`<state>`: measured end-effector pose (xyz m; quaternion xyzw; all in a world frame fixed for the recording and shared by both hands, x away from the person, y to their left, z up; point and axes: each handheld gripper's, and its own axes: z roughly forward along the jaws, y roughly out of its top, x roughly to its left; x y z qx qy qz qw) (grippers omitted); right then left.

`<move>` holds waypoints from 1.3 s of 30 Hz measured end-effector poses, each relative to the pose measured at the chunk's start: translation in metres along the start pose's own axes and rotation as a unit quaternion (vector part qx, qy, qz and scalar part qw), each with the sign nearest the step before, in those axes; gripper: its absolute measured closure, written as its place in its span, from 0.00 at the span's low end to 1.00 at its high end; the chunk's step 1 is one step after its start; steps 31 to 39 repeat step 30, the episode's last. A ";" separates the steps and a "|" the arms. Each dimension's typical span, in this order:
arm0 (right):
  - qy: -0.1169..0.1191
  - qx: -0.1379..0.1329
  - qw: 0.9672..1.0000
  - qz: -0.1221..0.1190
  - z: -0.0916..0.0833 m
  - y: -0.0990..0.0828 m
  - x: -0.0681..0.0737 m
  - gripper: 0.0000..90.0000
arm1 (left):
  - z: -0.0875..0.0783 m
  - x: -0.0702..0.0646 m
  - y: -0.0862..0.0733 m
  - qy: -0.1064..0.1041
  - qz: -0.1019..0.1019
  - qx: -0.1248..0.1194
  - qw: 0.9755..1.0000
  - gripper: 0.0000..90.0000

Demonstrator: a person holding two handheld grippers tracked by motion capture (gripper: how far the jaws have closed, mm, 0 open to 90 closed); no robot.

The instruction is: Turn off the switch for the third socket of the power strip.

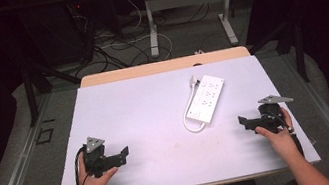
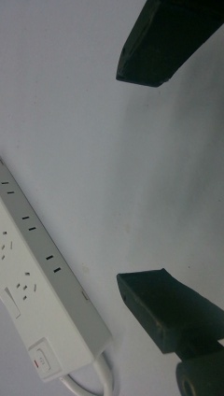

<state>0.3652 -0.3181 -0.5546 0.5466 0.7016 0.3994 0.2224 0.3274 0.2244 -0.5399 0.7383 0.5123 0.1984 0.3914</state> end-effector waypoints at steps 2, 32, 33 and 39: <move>0.000 0.005 1.000 0.008 0.000 0.000 0.000 0.04 | 0.000 0.001 0.000 0.000 0.005 0.004 1.000 0.01; -0.011 0.019 1.000 0.016 0.002 -0.004 -0.006 0.06 | 0.000 0.000 0.000 -0.002 0.000 -0.001 1.000 0.01; -0.011 0.019 1.000 0.016 0.002 -0.004 -0.006 0.06 | 0.000 0.000 0.000 -0.002 0.000 -0.001 1.000 0.01; -0.011 0.019 1.000 0.016 0.002 -0.004 -0.006 0.06 | 0.000 0.000 0.000 -0.002 0.000 -0.001 1.000 0.01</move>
